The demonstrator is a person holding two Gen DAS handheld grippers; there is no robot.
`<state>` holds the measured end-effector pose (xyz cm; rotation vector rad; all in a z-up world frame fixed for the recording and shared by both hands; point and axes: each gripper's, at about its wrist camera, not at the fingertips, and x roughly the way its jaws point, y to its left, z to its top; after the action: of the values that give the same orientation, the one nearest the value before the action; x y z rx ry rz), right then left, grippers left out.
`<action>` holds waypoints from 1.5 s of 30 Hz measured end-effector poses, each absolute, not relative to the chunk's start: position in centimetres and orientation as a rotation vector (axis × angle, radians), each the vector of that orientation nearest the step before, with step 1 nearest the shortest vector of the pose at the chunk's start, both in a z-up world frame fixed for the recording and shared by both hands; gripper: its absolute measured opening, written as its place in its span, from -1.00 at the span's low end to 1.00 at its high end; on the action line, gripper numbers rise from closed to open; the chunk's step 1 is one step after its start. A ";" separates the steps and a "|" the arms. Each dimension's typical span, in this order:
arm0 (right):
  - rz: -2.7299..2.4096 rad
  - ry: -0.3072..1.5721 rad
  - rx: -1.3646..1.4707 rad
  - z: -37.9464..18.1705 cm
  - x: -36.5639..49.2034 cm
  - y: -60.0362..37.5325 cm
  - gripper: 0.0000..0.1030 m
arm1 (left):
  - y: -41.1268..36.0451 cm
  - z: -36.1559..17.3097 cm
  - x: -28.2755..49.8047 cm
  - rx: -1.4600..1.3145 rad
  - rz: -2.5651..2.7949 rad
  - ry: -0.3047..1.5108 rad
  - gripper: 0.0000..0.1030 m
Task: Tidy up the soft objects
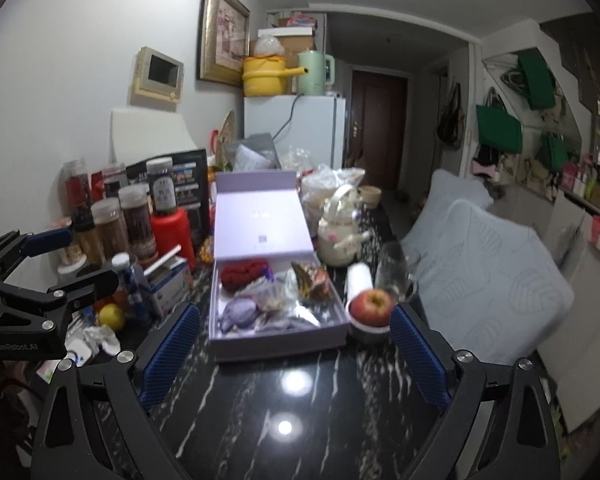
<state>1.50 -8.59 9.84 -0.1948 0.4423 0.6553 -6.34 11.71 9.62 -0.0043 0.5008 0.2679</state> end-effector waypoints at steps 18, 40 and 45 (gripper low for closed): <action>0.617 0.628 -0.201 2.3 -0.1 -9.0 0.88 | 11.1 3.5 -7.3 -0.045 0.261 0.620 0.95; 0.621 0.649 -0.199 1.3 -0.1 -9.2 0.88 | 10.8 2.6 -6.2 -0.067 0.230 0.662 0.95; 0.624 0.648 -0.197 1.3 -0.1 -9.2 0.88 | 10.8 2.4 -6.0 -0.078 0.224 0.669 0.95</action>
<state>-0.05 -9.21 1.31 -0.1971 0.6479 0.6244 -5.96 10.85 2.42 -0.0779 0.6694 0.2244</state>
